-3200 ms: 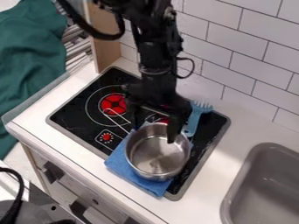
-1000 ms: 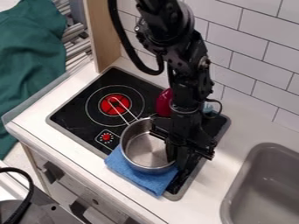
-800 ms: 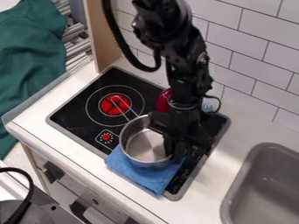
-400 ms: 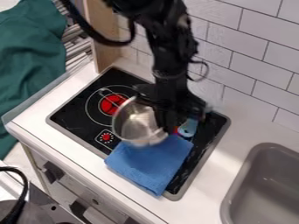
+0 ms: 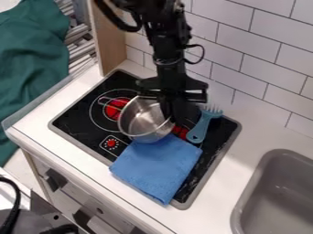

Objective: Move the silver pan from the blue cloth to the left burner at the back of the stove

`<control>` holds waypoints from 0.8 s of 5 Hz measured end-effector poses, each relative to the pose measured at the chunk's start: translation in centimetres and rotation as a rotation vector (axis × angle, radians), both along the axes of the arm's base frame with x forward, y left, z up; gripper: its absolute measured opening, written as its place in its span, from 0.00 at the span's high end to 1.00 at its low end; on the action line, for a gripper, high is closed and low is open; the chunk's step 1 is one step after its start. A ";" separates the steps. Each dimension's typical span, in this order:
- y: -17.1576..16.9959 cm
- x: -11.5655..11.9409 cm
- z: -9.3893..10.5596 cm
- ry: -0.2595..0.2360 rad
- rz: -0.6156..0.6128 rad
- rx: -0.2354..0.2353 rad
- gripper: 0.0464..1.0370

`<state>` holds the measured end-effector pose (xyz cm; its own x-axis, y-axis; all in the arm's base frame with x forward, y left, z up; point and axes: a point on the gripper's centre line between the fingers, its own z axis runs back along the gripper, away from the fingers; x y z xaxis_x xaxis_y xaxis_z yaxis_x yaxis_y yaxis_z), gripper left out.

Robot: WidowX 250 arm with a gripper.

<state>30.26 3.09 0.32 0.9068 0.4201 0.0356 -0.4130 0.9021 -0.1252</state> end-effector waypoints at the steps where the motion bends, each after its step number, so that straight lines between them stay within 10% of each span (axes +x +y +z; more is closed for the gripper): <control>1: 1.3 2.3 -1.2 0.038 0.070 -0.019 0.99; 4: 7.2 3.8 -2.4 0.076 0.179 0.006 0.99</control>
<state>34.08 10.27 -2.09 0.8176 0.5751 -0.0269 -0.5752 0.8138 -0.0825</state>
